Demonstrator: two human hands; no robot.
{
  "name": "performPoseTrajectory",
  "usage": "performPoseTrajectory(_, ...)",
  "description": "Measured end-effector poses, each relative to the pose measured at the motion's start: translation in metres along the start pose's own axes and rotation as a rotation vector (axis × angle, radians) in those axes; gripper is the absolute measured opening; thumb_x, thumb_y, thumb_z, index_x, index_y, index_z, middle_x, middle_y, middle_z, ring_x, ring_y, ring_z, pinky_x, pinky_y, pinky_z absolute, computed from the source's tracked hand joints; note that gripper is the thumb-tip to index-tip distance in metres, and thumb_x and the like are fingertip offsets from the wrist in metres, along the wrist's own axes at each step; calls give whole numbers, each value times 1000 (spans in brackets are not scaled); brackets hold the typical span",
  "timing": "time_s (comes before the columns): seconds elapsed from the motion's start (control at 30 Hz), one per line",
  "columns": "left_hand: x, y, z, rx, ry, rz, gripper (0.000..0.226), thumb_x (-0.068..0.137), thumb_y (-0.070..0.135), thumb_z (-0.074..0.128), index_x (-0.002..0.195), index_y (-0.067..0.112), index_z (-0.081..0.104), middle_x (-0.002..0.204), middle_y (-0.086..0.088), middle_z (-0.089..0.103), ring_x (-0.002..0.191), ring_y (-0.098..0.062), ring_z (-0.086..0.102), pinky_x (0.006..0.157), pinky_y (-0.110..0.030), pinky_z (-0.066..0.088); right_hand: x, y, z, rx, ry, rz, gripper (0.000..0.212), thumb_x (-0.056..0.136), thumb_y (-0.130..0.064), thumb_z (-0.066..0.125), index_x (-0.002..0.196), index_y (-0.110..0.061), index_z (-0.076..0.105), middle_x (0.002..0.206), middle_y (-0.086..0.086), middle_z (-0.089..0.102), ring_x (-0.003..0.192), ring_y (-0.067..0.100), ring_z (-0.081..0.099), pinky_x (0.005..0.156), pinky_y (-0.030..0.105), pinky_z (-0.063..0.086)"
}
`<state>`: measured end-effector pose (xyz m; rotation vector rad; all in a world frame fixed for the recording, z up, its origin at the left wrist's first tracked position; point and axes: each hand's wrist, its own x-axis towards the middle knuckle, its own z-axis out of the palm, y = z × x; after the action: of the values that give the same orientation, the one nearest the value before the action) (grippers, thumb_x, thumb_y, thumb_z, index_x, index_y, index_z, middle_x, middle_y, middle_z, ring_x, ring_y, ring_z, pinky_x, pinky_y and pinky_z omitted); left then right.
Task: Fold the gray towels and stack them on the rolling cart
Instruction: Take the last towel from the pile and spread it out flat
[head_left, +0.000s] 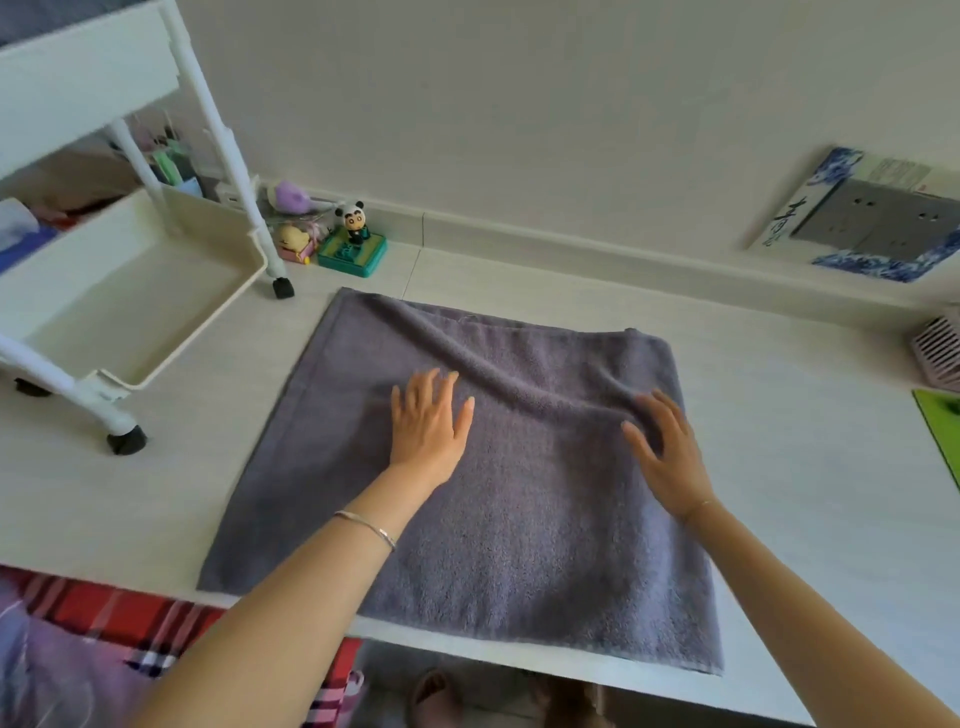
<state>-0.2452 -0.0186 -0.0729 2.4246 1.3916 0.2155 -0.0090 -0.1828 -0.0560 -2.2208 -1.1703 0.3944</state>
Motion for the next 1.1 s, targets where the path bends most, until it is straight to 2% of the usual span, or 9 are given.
performPoseTrajectory(0.17,53,23,-9,-3,-23,153,47,101,38,30,143,15,34,148,-5,34,140,-24,24,116,-42,15,70,-7,-22,16,-57,26,51,90,-33,60,135,-12,46,142,10,43,132,25,39,112,37,29)
performPoseTrajectory(0.3,92,37,-3,62,-158,172,48,102,33,32,146,15,28,153,-4,30,144,-24,17,117,-40,13,119,-3,-26,-12,-131,28,50,90,-32,61,133,-12,48,138,11,48,128,27,44,109,41,33)
performPoseTrajectory(0.43,123,42,6,130,-198,157,47,100,29,39,144,15,31,149,-6,34,140,-26,24,116,-39,16,149,9,-20,-66,-215,26,42,87,-35,64,124,-14,57,125,8,58,119,27,51,105,41,37)
performPoseTrajectory(0.6,153,51,-17,80,-206,174,21,93,25,55,112,17,58,116,-6,55,111,-25,49,93,-36,38,170,19,-22,-242,-268,-75,30,84,-41,67,108,-23,66,109,4,56,108,25,45,101,38,35)
performPoseTrajectory(0.7,172,60,-27,19,-77,190,10,91,18,58,100,19,61,106,-4,57,102,-24,52,86,-36,38,183,18,-25,-242,-258,-154,26,82,-39,70,97,-18,68,113,5,55,111,26,42,103,38,33)
performPoseTrajectory(0.83,171,72,5,83,89,106,34,86,0,54,116,16,57,115,-8,53,107,-29,49,88,-35,34,199,24,-26,-335,-394,-160,20,88,-36,62,92,-17,66,119,6,54,115,28,44,102,38,35)
performPoseTrajectory(0.93,143,86,41,-42,144,169,29,93,22,45,118,14,58,116,-6,58,107,-28,53,91,-39,39,205,28,-25,-402,-480,-154,22,90,-36,60,91,-15,67,122,6,54,116,27,46,101,36,36)
performPoseTrajectory(1.0,127,88,59,-10,108,181,46,94,39,31,129,18,54,131,-3,55,121,-24,48,104,-41,34,209,24,-28,-333,-447,-235,22,88,-34,64,86,-13,70,121,4,56,115,23,46,101,31,34)
performPoseTrajectory(1.1,126,85,68,48,60,142,57,95,47,19,144,23,37,148,-1,39,139,-21,31,117,-42,18,210,8,-42,36,-353,-279,26,89,-30,64,71,-11,66,88,1,62,84,10,54,80,18,38)
